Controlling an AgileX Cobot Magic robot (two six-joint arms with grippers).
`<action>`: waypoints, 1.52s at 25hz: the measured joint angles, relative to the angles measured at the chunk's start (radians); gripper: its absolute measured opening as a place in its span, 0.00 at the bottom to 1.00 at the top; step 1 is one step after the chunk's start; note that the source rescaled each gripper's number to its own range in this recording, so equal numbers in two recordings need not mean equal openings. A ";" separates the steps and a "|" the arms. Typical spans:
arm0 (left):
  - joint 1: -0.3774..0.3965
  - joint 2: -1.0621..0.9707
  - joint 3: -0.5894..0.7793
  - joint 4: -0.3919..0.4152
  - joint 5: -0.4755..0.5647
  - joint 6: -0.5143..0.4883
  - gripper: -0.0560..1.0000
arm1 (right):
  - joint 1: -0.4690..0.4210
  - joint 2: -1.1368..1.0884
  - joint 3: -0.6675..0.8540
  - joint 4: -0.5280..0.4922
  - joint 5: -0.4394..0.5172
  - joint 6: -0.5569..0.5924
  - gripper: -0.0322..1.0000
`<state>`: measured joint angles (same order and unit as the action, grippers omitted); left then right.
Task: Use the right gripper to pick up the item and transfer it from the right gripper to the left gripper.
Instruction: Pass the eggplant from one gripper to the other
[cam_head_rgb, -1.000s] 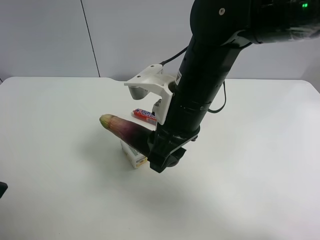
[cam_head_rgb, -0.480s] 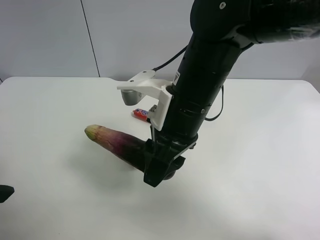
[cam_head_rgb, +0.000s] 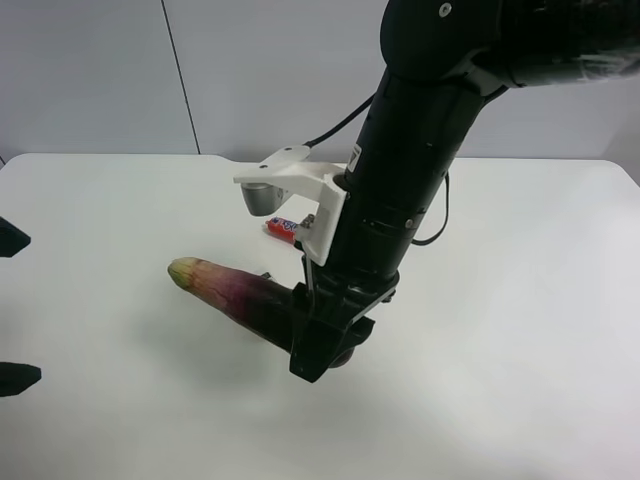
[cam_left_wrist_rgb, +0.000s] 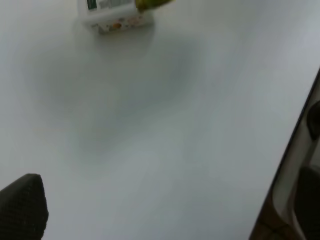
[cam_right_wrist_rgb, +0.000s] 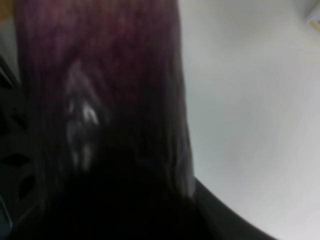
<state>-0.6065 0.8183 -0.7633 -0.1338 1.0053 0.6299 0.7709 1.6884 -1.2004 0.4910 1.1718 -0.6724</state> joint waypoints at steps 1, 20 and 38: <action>-0.019 0.020 -0.016 0.010 0.000 0.001 1.00 | 0.000 0.000 0.000 0.000 0.004 0.000 0.03; -0.218 0.298 -0.152 0.144 -0.034 0.021 1.00 | 0.000 0.000 0.000 0.063 0.007 -0.060 0.03; -0.328 0.412 -0.164 0.170 -0.078 0.077 1.00 | 0.000 0.000 0.000 0.149 0.004 -0.101 0.03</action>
<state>-0.9348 1.2302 -0.9270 0.0359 0.9274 0.7074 0.7709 1.6884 -1.2004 0.6404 1.1754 -0.7737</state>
